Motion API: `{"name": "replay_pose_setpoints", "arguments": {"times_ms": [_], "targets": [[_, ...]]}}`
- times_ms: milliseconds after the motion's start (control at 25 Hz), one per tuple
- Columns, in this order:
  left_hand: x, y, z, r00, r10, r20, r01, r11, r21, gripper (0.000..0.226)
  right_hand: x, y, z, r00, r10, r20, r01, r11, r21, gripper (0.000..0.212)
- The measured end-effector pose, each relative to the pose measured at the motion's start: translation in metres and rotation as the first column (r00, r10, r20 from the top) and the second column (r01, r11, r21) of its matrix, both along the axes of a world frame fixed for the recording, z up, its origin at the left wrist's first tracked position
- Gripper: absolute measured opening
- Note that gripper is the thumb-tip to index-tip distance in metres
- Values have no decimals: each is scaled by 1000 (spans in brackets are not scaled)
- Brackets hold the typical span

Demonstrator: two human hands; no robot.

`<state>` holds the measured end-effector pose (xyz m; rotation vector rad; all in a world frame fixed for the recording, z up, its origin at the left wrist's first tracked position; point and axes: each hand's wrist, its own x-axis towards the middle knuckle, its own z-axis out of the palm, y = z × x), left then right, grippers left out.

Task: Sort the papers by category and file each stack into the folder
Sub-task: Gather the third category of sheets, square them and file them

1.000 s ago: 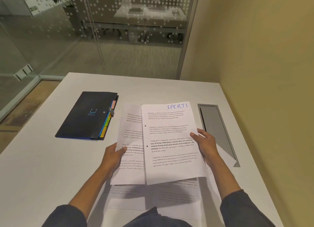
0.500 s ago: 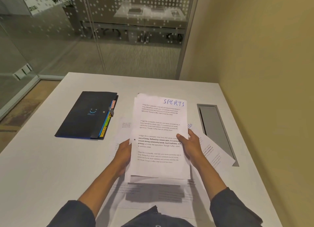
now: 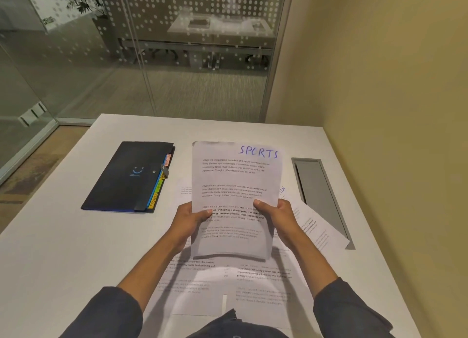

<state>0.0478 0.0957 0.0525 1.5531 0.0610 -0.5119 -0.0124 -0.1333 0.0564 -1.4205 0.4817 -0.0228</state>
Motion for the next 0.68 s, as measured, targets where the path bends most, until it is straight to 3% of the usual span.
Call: {"name": "replay_pose_setpoints", "arguments": {"times_ms": [440,680], "targets": [[3,-14,-1,996,31,78,-30,999,-18,22,-5,1,2,1000,-11,26,13,997,-82,20],[4,-17,6,990,-77,122,75,997,18,14,-10,-9,15,994,-34,102,47,990,-130,17]]}}
